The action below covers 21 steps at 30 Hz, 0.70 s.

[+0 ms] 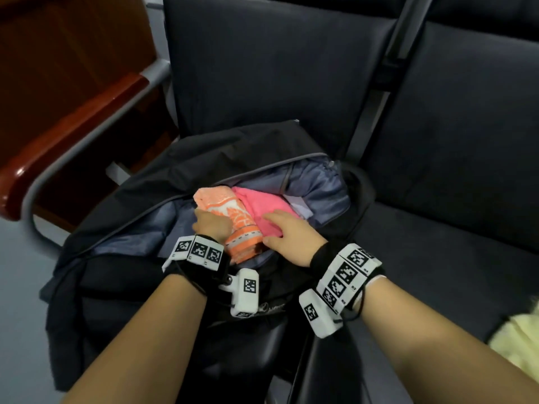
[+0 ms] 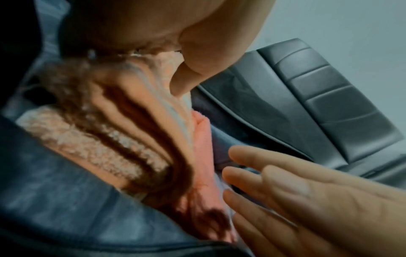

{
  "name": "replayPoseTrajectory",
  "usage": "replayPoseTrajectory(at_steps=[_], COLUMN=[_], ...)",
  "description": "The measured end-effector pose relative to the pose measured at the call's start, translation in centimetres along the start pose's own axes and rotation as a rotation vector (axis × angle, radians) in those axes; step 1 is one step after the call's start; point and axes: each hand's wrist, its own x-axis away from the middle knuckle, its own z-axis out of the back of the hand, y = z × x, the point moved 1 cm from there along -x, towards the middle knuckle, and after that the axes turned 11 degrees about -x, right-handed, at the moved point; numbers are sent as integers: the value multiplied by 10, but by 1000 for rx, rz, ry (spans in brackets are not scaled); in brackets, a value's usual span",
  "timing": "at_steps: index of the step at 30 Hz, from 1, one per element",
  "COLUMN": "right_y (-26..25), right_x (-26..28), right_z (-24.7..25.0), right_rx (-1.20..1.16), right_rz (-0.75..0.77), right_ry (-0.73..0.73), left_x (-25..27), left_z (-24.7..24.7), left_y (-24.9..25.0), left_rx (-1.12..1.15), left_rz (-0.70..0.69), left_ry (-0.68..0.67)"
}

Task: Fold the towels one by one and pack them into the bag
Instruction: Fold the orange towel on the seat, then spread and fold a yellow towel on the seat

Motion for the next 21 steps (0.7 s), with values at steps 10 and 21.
replayPoseTrajectory(at_steps=[10, 21], right_y=[21, 205], right_x=[168, 403], right_z=[53, 75], right_rx=[-171, -22], right_rz=[173, -298], right_ry=[507, 690], left_x=[160, 329], left_z=[-34, -248], left_y=[41, -7], left_rx=[-29, -295], left_rz=[-576, -782], left_ry=[174, -438])
